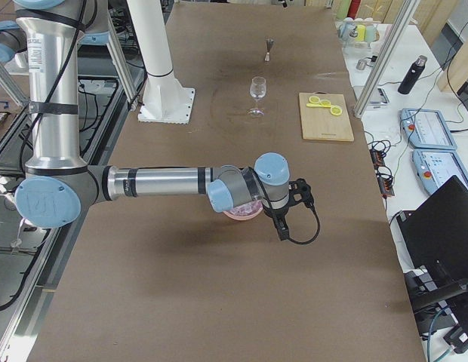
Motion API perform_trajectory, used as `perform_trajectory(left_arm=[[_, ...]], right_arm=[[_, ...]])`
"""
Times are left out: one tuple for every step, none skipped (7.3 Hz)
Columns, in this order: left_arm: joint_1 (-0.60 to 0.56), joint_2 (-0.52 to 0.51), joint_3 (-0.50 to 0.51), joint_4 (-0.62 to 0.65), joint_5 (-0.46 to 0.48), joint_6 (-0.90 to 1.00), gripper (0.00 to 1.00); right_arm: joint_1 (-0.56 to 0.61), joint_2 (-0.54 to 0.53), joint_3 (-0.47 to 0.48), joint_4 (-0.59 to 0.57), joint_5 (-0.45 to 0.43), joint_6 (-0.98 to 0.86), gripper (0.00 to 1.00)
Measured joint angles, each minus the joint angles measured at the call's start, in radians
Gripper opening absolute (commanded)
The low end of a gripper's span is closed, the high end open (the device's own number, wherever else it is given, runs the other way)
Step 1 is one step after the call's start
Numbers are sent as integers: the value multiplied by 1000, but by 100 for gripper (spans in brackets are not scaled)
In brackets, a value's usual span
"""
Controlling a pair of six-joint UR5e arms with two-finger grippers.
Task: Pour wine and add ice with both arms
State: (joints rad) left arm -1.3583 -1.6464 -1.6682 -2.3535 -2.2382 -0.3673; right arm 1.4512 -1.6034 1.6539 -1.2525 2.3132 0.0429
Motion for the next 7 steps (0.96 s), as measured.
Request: perform_trajectory(left_arm=[[-37, -3, -2, 164, -13, 119, 99], [-62, -14, -2, 352, -8, 276, 99], [-83, -30, -1, 534, 10, 429, 99], [-111, -43, 1, 706, 30, 522, 99], [-144, -41, 12, 811, 36, 555, 99], [-183, -21, 30, 834, 18, 551, 99], [-228, 8, 43, 821, -43, 531, 99]], right_arm=[[0, -1, 2, 0, 0, 0, 100], [0, -1, 2, 1, 0, 0, 100], [0, -1, 3, 1, 0, 0, 100], [0, -2, 3, 1, 0, -1, 100], [1, -2, 3, 1, 0, -2, 100], [1, -2, 6, 1, -1, -2, 100], [1, -4, 14, 1, -1, 1, 100]])
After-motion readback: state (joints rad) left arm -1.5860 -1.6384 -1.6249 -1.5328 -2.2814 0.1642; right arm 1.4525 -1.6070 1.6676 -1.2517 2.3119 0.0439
